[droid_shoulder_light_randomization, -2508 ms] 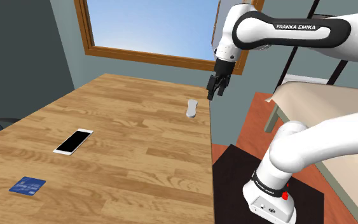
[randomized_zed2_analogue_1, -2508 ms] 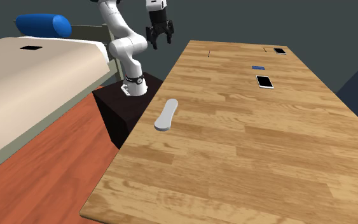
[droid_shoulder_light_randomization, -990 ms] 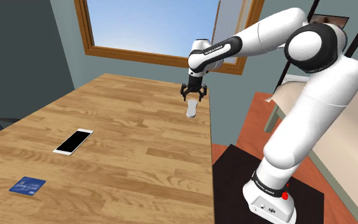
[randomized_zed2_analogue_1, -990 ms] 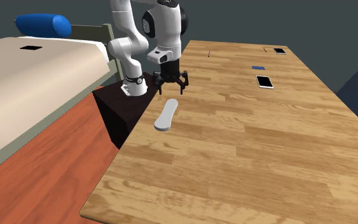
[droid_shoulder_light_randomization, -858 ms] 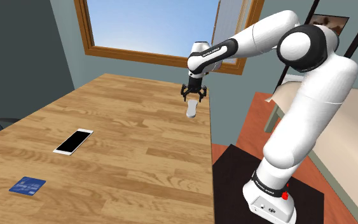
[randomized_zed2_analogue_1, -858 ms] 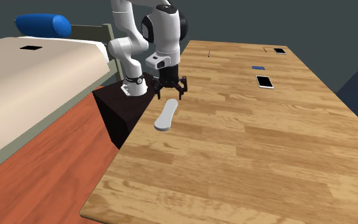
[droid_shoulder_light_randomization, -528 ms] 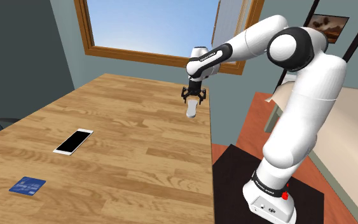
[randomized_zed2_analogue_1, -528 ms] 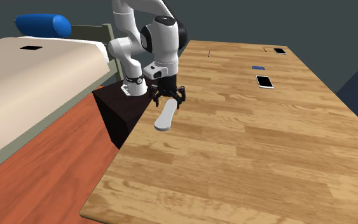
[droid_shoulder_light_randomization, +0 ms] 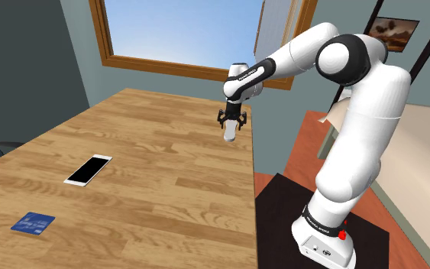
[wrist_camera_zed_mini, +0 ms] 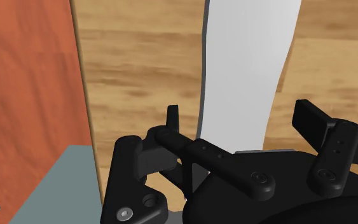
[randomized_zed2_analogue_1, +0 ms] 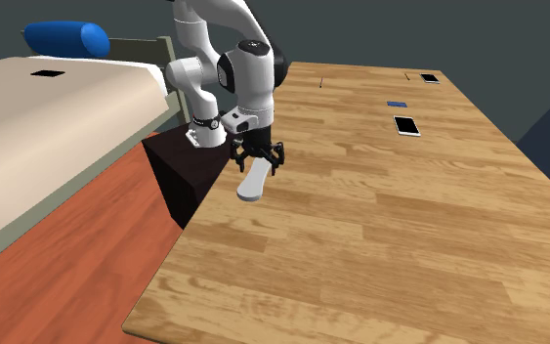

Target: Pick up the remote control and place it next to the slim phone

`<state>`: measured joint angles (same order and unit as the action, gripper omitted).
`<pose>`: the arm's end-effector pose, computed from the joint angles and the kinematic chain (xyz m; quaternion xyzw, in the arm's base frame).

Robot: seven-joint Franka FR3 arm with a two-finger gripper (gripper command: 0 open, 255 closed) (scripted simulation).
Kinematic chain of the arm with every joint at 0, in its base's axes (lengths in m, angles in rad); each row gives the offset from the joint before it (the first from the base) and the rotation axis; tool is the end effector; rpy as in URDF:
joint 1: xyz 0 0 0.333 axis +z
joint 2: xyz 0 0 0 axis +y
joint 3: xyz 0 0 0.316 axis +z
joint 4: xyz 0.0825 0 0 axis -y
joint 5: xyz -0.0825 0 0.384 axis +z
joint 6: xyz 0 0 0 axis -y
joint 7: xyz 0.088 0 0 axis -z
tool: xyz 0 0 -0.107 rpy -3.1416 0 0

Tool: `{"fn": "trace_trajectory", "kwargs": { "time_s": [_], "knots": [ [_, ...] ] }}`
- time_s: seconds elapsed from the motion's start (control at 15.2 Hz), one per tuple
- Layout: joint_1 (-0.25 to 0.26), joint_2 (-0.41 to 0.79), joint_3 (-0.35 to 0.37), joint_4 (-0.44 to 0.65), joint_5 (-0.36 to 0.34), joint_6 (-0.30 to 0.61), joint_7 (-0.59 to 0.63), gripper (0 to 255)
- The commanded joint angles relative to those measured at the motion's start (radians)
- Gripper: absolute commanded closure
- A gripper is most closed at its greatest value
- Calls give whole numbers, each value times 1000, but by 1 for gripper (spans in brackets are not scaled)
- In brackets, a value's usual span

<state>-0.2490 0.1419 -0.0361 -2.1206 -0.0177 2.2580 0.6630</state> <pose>0.5395 -0.1583 0.3454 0.8923 -0.4513 -0.0004 0.0096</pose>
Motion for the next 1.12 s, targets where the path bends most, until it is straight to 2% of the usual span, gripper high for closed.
{"fn": "trace_trajectory", "kwargs": {
  "time_s": [0.0, 0.2, 0.26, 0.86, 1.06],
  "knots": [
    [0, 1, 0, 0, 0, 1, 0, 0],
    [0, 1, 0, 0, 0, 1, 0, 0],
    [0, 1, 0, 0, 0, 1, 0, 255],
    [0, 1, 0, 0, 0, 1, 0, 255],
    [0, -21, 0, 15, 0, -36, 0, 255]
  ]
}}
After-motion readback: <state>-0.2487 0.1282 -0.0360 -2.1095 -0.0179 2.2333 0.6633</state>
